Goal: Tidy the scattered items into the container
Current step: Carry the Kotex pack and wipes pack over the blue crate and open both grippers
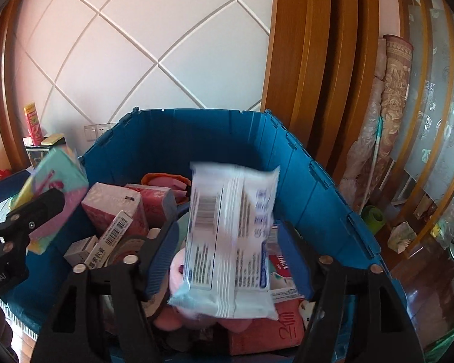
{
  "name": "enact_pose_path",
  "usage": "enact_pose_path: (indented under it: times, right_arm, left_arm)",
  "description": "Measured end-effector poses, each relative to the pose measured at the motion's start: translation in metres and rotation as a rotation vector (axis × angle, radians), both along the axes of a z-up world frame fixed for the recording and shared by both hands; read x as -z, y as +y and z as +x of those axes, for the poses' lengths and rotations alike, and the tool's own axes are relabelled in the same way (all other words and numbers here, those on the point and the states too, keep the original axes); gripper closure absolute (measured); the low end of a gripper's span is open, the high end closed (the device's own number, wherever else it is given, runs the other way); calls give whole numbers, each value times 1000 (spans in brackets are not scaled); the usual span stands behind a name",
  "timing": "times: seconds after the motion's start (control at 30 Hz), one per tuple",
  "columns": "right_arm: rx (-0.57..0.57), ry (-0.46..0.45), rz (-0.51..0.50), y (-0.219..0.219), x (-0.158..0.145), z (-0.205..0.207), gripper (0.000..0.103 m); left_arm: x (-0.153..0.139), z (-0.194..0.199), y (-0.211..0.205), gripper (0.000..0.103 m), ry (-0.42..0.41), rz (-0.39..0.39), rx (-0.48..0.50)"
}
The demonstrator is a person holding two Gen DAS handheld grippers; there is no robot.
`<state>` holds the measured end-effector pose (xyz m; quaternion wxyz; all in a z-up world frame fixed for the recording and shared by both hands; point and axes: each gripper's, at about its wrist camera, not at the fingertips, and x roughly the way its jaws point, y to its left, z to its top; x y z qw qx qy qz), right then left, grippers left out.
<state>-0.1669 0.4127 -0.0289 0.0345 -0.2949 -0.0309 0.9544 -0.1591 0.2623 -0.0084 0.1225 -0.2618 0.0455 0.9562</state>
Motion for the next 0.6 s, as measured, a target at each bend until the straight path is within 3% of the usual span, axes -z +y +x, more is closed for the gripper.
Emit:
enact_pose_path:
  times: [0.07, 0.2, 0.6]
  right_arm:
    - [5, 8, -6, 5, 0, 0, 14]
    - [8, 20, -21, 12, -1, 3, 3]
    - [5, 71, -53, 8, -8, 27, 0]
  left_arm:
    - [1, 0, 0, 21, 7, -11, -23]
    - [0, 4, -6, 21, 7, -4, -32]
    - [-2, 31, -32, 16, 23, 1, -76]
